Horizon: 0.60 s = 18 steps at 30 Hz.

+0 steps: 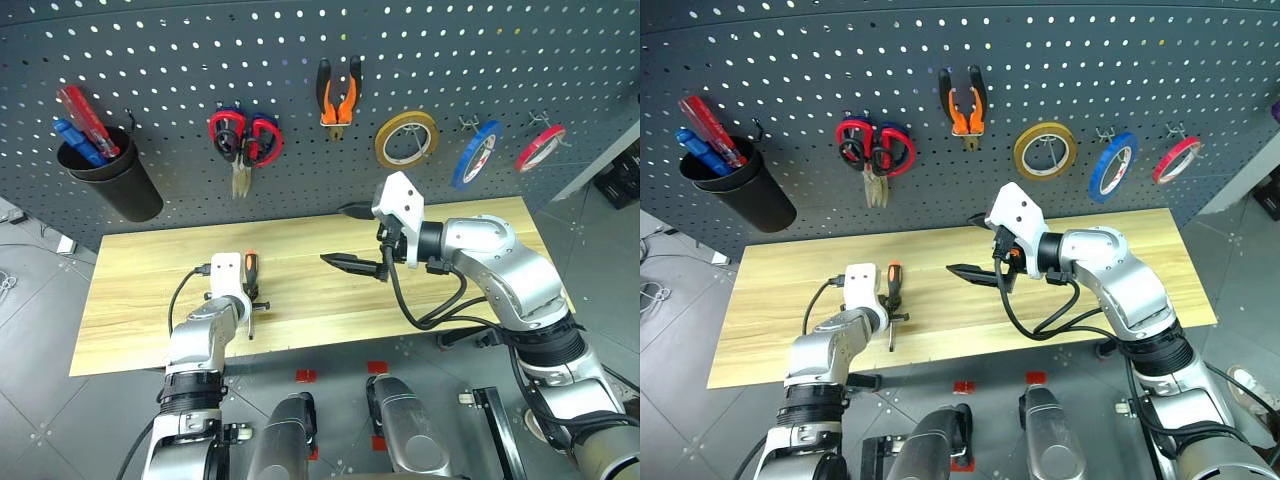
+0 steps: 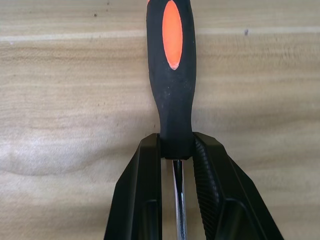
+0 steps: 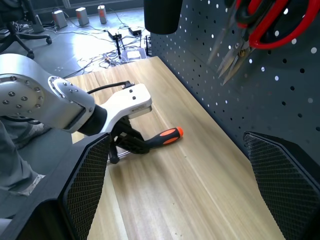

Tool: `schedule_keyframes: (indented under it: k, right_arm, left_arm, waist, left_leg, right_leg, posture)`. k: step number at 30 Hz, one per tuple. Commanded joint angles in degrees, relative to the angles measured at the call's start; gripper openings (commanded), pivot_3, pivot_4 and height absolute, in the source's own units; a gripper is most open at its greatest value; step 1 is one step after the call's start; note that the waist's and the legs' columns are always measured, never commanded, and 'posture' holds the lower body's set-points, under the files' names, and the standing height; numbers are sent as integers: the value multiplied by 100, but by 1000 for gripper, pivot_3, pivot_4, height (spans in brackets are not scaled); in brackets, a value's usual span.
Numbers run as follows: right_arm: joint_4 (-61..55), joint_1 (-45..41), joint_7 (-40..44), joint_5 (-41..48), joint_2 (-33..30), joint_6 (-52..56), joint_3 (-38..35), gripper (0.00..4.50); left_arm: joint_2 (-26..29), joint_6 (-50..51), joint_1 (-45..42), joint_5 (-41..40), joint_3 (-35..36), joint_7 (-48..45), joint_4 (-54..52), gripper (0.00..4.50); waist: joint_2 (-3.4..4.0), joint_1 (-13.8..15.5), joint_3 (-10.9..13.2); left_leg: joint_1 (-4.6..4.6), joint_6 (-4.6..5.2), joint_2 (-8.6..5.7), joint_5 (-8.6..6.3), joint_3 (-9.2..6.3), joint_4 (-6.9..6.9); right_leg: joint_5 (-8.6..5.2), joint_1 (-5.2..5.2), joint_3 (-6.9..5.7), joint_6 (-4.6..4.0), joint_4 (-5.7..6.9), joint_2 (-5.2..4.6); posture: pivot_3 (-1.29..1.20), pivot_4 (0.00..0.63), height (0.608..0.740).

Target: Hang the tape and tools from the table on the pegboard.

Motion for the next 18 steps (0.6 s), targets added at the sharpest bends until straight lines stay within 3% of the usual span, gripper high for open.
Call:
schedule_keyframes:
  k: [1,7,13,18]
  right_arm:
    - [-74,-126,82,-2,33,-241,-53,4500]
    - [-153,-154,239,168,109,-482,-172,4500]
    - [-194,-230,121,475,449,-571,-477,4500]
    - [-94,-362,71,553,666,-643,-570,4500]
  left_arm:
    - [184,-27,200,-18,-148,-180,-498,556]
    - [460,-351,994,123,-193,-188,-2103,556]
    - [311,-2004,2212,1026,-269,581,-4259,556]
    - [132,-2242,2274,1763,-166,1223,-5291,556]
  waist:
    - [-1,5,-1]
    - [-8,-1,-12]
    - [-15,0,-19]
    - [-20,50,-33]
  left_leg:
    - [0,0,0,0,0,0]
    - [-3,-5,1,2,0,-3]
    - [-7,-4,3,1,8,-5]
    - [-7,19,3,-11,7,-2]
  right_leg:
    - [0,0,0,0,0,0]
    - [0,-5,0,0,-1,0]
    - [1,-9,5,-2,-4,0]
    - [5,-6,2,-9,-1,0]
  posture:
    - [-299,266,740]
    - [-301,249,740]
    - [-281,246,740]
    - [-254,244,740]
